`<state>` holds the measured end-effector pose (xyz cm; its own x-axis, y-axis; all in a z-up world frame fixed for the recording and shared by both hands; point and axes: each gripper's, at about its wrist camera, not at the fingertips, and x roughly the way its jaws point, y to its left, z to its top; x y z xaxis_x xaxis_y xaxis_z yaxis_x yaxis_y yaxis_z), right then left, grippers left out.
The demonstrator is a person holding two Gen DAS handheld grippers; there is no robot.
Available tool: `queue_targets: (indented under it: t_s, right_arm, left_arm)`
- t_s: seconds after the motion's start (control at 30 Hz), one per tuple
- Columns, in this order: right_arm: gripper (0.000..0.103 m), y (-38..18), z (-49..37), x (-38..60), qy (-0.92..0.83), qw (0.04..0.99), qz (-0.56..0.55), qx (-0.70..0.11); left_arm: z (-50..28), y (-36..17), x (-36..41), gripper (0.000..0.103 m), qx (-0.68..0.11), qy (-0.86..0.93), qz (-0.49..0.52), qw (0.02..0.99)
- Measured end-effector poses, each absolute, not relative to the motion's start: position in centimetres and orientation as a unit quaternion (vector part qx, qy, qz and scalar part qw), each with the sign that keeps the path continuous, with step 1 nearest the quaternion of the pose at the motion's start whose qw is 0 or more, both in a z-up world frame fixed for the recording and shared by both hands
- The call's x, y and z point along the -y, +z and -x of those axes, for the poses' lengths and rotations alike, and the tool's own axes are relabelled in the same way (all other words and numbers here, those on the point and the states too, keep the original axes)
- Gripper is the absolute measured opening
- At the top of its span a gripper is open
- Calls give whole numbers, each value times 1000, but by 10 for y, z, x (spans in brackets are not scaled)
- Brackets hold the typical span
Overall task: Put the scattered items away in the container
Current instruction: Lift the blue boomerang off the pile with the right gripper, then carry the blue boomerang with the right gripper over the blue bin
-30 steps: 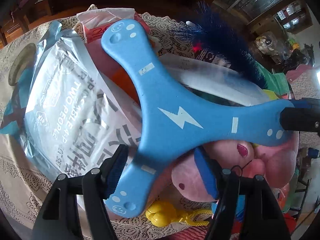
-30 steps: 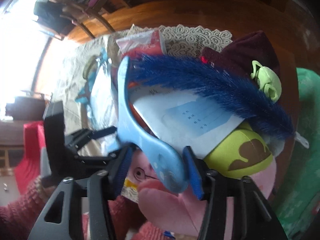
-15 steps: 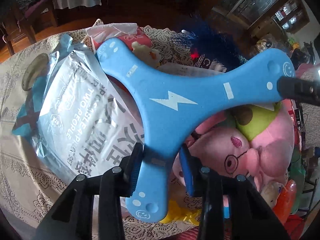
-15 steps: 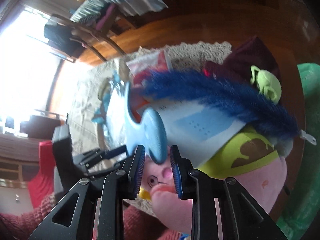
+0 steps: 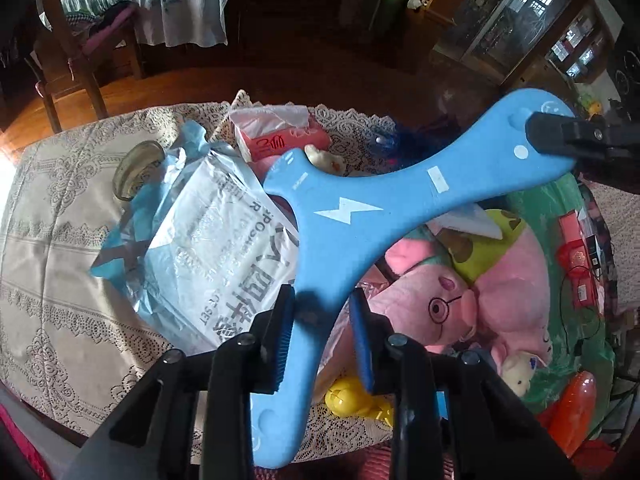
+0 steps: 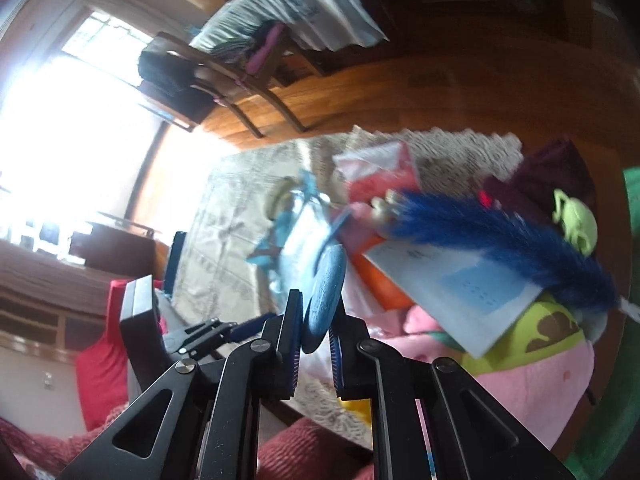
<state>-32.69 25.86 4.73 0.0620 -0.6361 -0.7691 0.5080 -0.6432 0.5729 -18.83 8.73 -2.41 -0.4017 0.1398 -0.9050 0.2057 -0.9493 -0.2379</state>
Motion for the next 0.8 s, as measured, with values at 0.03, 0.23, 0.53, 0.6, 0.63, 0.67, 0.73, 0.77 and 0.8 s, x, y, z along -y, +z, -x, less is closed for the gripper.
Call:
queue_targets:
  t_s: [0.03, 0.23, 0.53, 0.6, 0.63, 0.67, 0.73, 0.77, 0.8]
  right_arm:
    - [13, 57, 324, -253, -684, 427, -589, 54]
    - [9, 96, 313, -215, -682, 456, -571, 39]
    - [9, 100, 303, -195, -675, 460, -574, 58]
    - [9, 97, 306, -198, -671, 458, -578, 76]
    - [9, 95, 307, -199, -669, 458, -579, 86]
    - [9, 94, 307, -200, -666, 459, -580, 94]
    - [9, 94, 306, -202, -660, 462, -583, 104]
    - [9, 94, 305, -203, -658, 464, -584, 107]
    - [9, 95, 305, -204, -657, 466, -583, 110]
  left_arm:
    - [186, -14, -85, 23, -156, -826, -542, 21]
    - [176, 26, -57, 1, -171, -836, -521, 35]
    - [148, 23, -23, 29, -188, -814, -545, 76]
    - [139, 19, -21, 80, -190, -812, -545, 85]
    - [135, 18, -22, 96, -191, -813, -542, 88]
    - [131, 18, -22, 97, -194, -815, -539, 88]
    - [130, 15, -24, 97, -204, -813, -539, 84]
    - [130, 13, -24, 95, -209, -811, -540, 82]
    - [130, 11, -25, 91, -212, -808, -544, 82]
